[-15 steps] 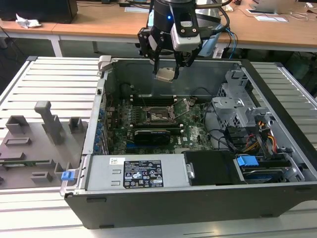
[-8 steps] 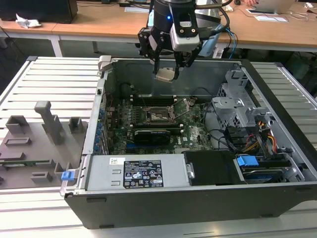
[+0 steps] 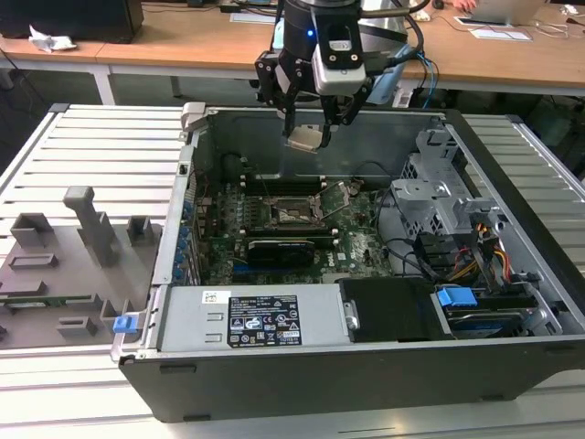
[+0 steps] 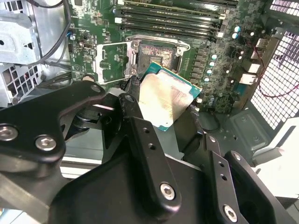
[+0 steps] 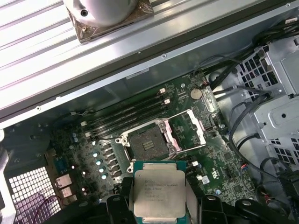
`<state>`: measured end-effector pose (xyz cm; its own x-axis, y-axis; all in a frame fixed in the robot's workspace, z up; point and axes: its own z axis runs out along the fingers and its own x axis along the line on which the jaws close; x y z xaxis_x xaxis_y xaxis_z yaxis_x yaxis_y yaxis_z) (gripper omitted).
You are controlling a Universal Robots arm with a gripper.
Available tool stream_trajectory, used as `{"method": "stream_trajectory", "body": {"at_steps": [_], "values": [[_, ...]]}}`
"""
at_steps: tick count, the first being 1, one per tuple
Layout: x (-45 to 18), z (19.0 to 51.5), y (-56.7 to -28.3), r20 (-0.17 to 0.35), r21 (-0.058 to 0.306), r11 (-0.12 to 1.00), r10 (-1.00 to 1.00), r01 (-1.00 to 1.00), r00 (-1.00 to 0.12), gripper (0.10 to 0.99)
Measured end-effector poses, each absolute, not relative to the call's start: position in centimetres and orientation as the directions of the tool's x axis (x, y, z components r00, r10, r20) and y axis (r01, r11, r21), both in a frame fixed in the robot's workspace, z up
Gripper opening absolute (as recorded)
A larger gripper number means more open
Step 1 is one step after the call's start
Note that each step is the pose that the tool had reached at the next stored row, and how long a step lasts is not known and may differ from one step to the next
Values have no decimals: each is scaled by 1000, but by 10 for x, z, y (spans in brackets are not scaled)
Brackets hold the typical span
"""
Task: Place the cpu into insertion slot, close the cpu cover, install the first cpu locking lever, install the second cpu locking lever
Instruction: 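Place the cpu into insertion slot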
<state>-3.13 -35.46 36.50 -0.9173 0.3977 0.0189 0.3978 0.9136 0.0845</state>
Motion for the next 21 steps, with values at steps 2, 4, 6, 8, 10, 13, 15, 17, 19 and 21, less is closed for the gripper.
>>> {"method": "stream_trajectory", "body": {"at_steps": [2, 4, 6, 8, 10, 13, 15, 17, 19, 21], "values": [[-31, 365, -355, 19, 85, 911, 405, 405, -914, 537], [-31, 365, -355, 19, 85, 908, 411, 411, -911, 537], [-31, 364, -355, 19, 85, 905, 417, 417, -909, 537], [-31, 364, -355, 19, 85, 902, 422, 422, -906, 537], [-31, 364, -355, 19, 85, 896, 435, 435, -900, 537], [-31, 363, -355, 18, 83, 878, 471, 471, -882, 537], [-31, 363, -355, 18, 83, 866, 494, 494, -869, 537], [-31, 362, -355, 18, 83, 842, 533, 533, -846, 537], [-31, 361, -355, 18, 83, 826, 558, 558, -830, 537], [-31, 360, -355, 18, 83, 801, 594, 593, -804, 537]]}}
